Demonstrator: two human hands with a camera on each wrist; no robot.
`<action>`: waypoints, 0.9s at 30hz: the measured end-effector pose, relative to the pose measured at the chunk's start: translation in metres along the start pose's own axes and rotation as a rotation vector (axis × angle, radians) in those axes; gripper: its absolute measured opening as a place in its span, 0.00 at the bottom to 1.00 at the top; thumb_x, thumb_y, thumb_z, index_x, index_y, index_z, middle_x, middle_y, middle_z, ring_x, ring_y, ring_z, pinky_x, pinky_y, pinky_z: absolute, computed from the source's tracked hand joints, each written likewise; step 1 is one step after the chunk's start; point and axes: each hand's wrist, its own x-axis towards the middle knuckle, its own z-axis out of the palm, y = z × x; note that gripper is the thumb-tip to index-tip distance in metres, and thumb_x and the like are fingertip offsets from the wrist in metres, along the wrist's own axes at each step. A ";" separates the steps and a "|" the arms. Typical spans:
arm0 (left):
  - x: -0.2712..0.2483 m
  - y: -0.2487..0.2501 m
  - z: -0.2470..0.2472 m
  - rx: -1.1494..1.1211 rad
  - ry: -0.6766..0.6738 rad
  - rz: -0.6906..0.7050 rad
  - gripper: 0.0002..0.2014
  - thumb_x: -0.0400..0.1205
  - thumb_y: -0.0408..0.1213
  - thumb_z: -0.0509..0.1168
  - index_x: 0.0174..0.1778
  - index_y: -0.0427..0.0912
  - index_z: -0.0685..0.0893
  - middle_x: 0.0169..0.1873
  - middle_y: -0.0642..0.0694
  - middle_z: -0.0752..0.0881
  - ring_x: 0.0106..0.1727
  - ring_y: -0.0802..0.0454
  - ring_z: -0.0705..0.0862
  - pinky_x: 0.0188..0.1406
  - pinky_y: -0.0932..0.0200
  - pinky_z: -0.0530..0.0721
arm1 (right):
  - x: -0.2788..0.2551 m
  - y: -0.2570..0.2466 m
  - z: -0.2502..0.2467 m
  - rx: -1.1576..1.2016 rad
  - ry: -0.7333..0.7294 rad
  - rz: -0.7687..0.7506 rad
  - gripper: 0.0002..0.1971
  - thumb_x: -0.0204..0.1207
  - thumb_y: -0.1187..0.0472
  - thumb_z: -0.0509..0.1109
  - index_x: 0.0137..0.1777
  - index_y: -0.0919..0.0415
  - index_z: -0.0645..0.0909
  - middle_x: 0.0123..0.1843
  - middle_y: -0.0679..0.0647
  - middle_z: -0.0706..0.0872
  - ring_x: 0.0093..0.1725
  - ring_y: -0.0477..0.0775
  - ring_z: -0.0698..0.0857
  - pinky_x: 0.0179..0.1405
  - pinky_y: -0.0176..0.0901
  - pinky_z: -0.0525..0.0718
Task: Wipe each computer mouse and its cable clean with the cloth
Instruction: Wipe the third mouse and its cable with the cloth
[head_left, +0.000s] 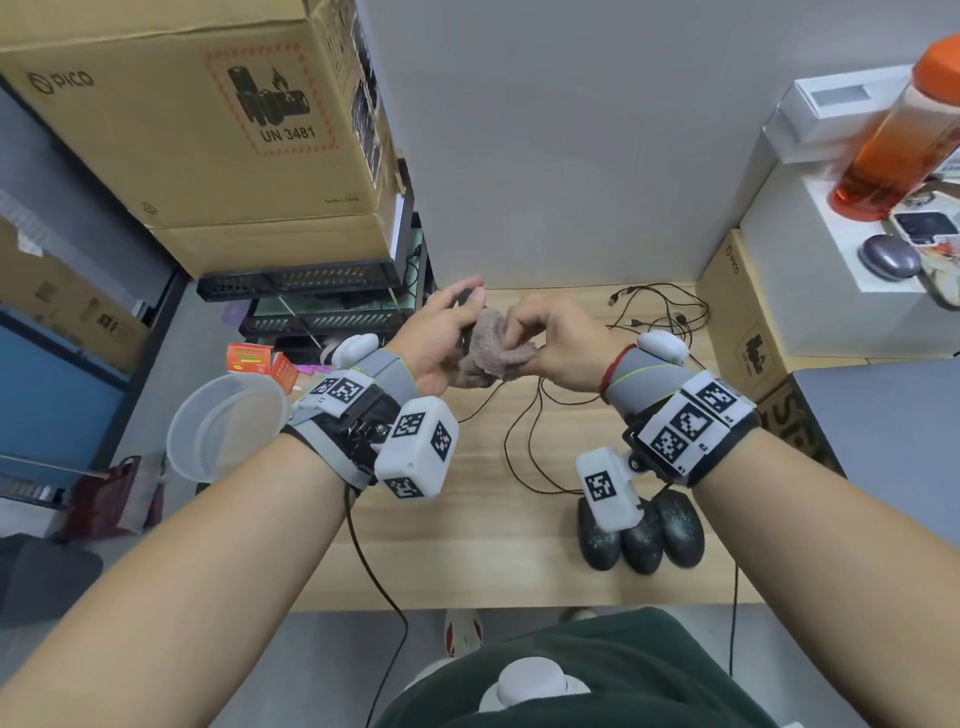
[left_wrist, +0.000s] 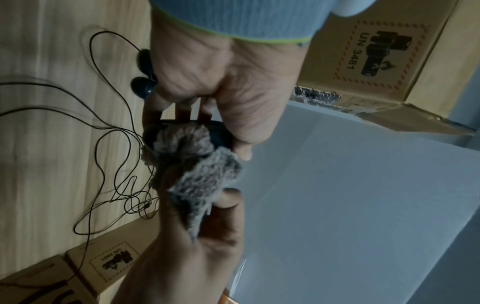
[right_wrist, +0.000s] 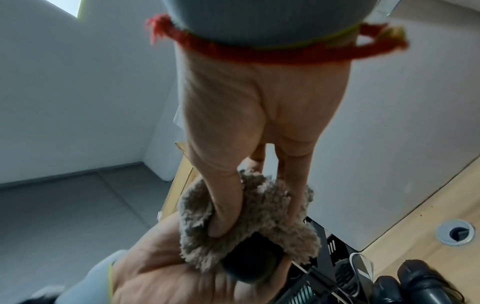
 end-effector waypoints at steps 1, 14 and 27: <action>-0.001 0.000 0.001 0.010 -0.015 0.002 0.16 0.90 0.49 0.62 0.74 0.61 0.79 0.55 0.47 0.88 0.43 0.44 0.88 0.36 0.50 0.89 | 0.003 0.002 -0.001 0.011 0.017 0.031 0.19 0.63 0.73 0.83 0.31 0.51 0.78 0.33 0.44 0.81 0.33 0.38 0.81 0.39 0.35 0.80; 0.005 -0.007 -0.005 0.274 -0.232 0.050 0.41 0.70 0.20 0.80 0.77 0.51 0.78 0.54 0.42 0.93 0.54 0.41 0.92 0.52 0.41 0.86 | 0.004 -0.004 -0.011 0.103 0.084 0.048 0.13 0.68 0.64 0.83 0.45 0.64 0.81 0.36 0.53 0.82 0.33 0.47 0.80 0.35 0.45 0.85; 0.005 -0.011 0.002 0.372 -0.172 0.119 0.24 0.64 0.18 0.83 0.54 0.38 0.88 0.46 0.38 0.93 0.48 0.44 0.92 0.40 0.59 0.85 | 0.012 -0.016 -0.017 -0.278 0.086 0.068 0.08 0.64 0.61 0.81 0.34 0.50 0.85 0.21 0.36 0.80 0.25 0.36 0.77 0.27 0.22 0.71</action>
